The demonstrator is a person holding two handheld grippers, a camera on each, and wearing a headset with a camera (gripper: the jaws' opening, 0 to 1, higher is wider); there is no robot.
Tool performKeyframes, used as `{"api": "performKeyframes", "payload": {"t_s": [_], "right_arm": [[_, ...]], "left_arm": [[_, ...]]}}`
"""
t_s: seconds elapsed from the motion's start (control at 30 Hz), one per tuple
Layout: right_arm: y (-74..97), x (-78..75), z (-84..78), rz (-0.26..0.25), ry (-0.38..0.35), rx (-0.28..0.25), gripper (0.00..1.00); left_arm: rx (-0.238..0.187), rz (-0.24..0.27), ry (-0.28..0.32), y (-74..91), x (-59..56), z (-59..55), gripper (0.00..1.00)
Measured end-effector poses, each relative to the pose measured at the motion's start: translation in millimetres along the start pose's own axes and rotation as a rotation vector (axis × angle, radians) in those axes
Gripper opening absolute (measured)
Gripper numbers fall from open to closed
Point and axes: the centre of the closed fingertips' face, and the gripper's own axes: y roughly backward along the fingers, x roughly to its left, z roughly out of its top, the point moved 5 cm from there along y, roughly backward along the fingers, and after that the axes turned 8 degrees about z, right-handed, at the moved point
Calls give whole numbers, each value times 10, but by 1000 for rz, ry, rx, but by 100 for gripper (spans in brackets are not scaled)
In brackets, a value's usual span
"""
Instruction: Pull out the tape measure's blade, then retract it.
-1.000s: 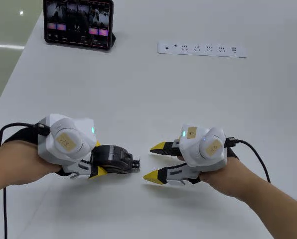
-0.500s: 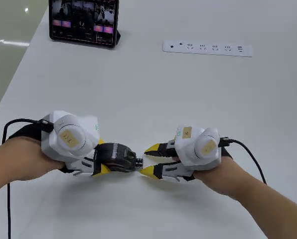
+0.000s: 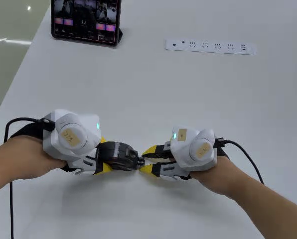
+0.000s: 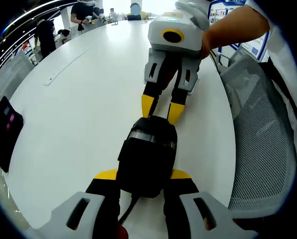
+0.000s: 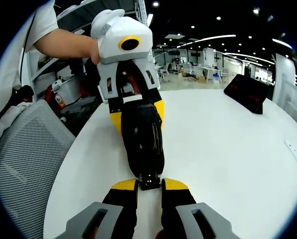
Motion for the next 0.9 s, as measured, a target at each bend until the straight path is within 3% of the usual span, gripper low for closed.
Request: {"api": "performKeyframes", "payload": {"t_s": [0.9], "right_arm": [[-14,-4,17,-2,50,14,10]], "left_arm": [[-8,-6,-3,4,4,-7,28]]}}
